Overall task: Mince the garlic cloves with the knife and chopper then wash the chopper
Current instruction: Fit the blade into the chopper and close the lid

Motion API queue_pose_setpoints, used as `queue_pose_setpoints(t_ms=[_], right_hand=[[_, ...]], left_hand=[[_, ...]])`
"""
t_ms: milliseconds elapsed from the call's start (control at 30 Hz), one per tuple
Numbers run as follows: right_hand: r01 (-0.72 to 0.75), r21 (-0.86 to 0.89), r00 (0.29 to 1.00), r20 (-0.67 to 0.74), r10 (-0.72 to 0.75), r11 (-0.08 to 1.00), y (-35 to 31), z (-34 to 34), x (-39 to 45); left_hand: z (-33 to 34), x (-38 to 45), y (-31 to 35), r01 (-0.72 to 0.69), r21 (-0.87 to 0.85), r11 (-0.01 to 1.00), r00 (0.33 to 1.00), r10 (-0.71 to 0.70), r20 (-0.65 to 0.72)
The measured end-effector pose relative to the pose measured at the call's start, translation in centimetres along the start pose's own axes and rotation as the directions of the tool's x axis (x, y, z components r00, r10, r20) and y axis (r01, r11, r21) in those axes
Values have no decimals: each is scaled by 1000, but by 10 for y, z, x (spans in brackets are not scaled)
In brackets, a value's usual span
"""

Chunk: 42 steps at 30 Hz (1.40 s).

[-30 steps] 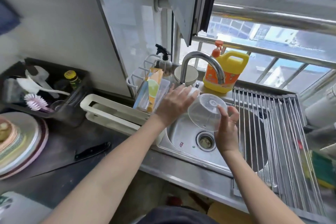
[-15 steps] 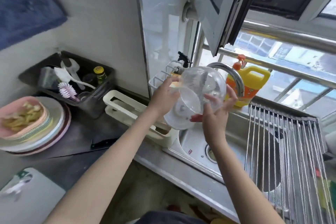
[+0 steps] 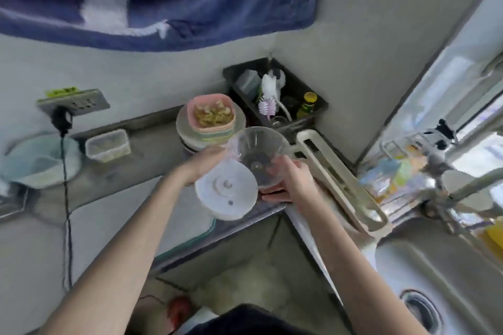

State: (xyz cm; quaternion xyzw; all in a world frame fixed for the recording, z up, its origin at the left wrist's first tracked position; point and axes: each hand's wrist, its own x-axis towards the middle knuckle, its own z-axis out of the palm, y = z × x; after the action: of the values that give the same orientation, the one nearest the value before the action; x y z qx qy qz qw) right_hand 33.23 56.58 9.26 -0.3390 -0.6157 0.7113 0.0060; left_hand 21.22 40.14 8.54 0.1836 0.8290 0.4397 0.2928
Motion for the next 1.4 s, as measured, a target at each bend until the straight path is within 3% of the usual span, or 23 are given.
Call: queue_pose_setpoints(t_ms=[67, 167, 233, 333, 500, 633, 733, 867, 1000, 1200, 1300, 1400], right_hand=[[-91, -92, 988, 113, 101, 992, 10, 43, 12], [-203, -234, 944, 209, 253, 951, 30, 111, 26], [-236, -343, 920, 224, 323, 909, 47, 154, 31], [-201, -497, 892, 264, 367, 844, 77, 207, 41], [-186, -562, 874, 280, 397, 806, 111, 270, 54], [-124, -647, 894, 255, 367, 752, 117, 289, 63], [-3, -734, 921, 262, 288, 679, 117, 292, 67], [49, -831, 931, 239, 275, 554, 113, 297, 75], [211, -873, 926, 323, 195, 440, 113, 298, 81], [311, -917, 941, 334, 56, 251, 117, 296, 88], [308, -917, 940, 334, 67, 252, 119, 297, 91], [315, -903, 937, 345, 55, 292, 122, 302, 91]], left_hand=[[-33, -16, -48, 97, -137, 986, 987, -113, -114], [-87, -45, -128, 231, -150, 961, 921, -266, -286], [-117, -66, -173, 344, -170, 924, 860, -382, -337], [-147, -83, -224, 399, -182, 899, 805, -438, -400], [-181, -86, -275, 391, -168, 905, 755, -420, -503], [-191, -83, -296, 343, -157, 926, 804, -376, -461], [-193, -77, -309, 345, -182, 921, 826, -390, -406], [-192, -67, -321, 348, -190, 918, 814, -397, -424], [-187, -62, -319, 348, -199, 916, 803, -400, -441], [-183, -68, -328, 412, -133, 901, 728, -413, -547], [-181, -69, -326, 368, -122, 922, 713, -364, -599], [-177, -69, -320, 317, -15, 948, 787, -272, -554]])
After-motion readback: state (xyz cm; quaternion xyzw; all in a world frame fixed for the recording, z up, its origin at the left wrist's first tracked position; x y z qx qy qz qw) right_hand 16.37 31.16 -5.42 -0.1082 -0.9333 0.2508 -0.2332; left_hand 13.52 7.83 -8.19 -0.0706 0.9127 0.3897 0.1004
